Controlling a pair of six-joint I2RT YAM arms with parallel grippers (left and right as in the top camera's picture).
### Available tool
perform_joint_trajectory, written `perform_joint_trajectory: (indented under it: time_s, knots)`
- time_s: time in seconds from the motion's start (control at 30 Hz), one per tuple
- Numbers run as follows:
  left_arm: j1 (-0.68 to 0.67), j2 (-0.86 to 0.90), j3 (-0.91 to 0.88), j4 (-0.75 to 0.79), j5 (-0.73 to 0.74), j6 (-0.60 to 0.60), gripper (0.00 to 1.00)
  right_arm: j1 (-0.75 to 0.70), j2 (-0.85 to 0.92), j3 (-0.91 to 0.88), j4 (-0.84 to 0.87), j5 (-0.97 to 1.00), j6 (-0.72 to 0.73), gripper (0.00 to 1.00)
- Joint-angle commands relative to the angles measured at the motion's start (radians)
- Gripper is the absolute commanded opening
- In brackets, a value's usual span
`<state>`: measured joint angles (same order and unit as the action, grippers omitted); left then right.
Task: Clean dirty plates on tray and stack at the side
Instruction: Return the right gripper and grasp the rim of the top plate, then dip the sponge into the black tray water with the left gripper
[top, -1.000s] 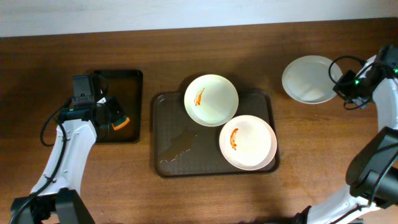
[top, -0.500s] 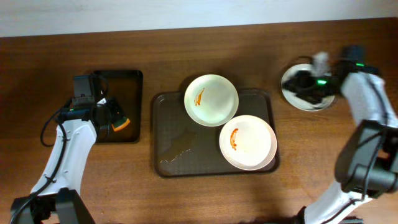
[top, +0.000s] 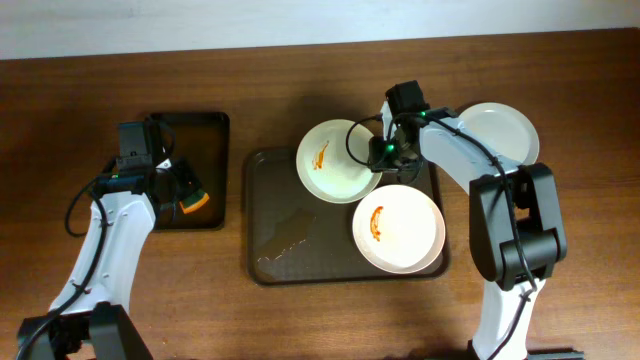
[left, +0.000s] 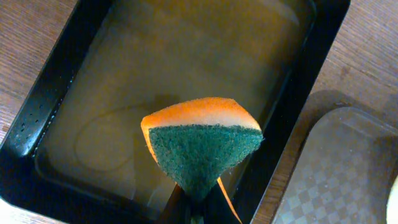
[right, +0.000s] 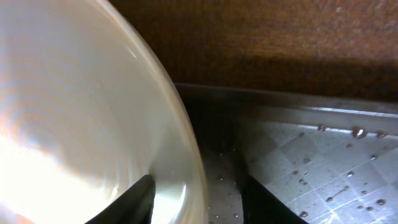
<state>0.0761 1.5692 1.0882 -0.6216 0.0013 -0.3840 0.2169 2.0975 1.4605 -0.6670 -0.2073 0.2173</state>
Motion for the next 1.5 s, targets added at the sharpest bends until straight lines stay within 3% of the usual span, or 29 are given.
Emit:
perform_joint_trajectory:
  time_s: [0.0,0.07,0.33,0.57,0.7,0.9,1.17,1.33,1.47]
  knots:
    - [0.005,0.005,-0.003,0.001,0.011,0.019,0.0,-0.001,0.011,0.0,0.002,-0.067,0.005,0.12]
    - [0.005,0.005,-0.003,0.0,0.011,0.019,0.0,-0.001,0.011,0.0,0.0,-0.127,0.001,0.04]
    - [0.005,0.005,-0.003,0.0,0.011,0.019,0.0,0.055,0.007,0.0,-0.059,-0.396,-0.002,0.04]
    - [0.005,0.007,-0.003,0.077,0.011,0.042,0.0,0.23,0.007,0.0,-0.237,-0.162,0.039,0.04]
    - [0.005,0.084,-0.003,0.227,0.056,0.117,0.0,0.275,0.007,0.0,-0.256,-0.161,0.039,0.04]
    - [0.005,0.258,-0.003,0.385,0.137,0.117,0.0,0.287,0.007,0.0,-0.288,-0.146,0.039,0.04]
    - [0.005,0.38,-0.003,0.381,0.021,0.147,0.0,0.287,0.007,0.0,-0.299,-0.146,0.039,0.04]
    - [0.005,0.288,0.043,0.347,0.022,0.147,0.0,0.287,0.007,0.0,-0.299,-0.146,0.039,0.04]
    - [0.005,0.07,0.077,0.276,0.022,0.147,0.0,0.287,0.007,0.0,-0.295,-0.146,0.039,0.04]
